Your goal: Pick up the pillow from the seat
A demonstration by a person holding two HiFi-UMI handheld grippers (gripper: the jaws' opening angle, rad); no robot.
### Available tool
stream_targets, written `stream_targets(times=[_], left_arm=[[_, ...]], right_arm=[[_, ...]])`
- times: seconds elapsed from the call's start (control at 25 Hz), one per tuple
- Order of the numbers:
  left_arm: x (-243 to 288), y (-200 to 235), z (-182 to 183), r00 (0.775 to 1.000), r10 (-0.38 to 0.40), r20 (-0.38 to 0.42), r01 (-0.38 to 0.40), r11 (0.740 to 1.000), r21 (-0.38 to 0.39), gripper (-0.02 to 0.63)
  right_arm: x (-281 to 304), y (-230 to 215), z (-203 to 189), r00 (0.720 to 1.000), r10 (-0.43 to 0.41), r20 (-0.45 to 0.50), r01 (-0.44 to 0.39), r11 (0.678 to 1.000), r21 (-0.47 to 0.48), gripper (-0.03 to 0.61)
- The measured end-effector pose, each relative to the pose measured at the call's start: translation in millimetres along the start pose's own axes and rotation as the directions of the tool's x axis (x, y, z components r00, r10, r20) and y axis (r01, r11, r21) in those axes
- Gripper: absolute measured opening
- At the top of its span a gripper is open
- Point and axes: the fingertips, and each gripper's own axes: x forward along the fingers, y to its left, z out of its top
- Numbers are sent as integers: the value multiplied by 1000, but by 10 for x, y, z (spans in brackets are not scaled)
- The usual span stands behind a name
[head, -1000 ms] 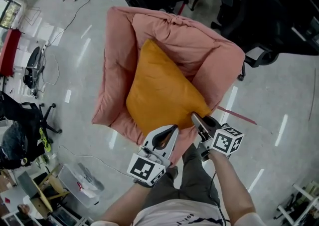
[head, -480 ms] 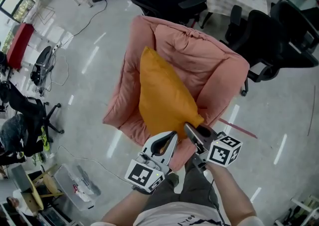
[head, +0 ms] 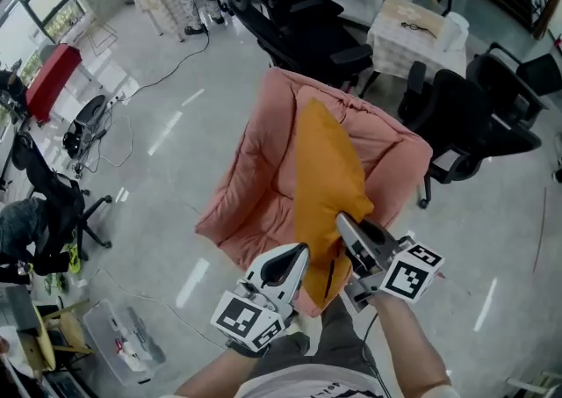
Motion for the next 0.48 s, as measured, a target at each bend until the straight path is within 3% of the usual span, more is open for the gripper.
stream_targets(times=[0.48], left_arm=[[-384, -625, 973, 985, -134, 112, 132, 991, 27, 11]], right_arm=[[-668, 1004, 740, 991, -2, 131, 12, 997, -78, 34]])
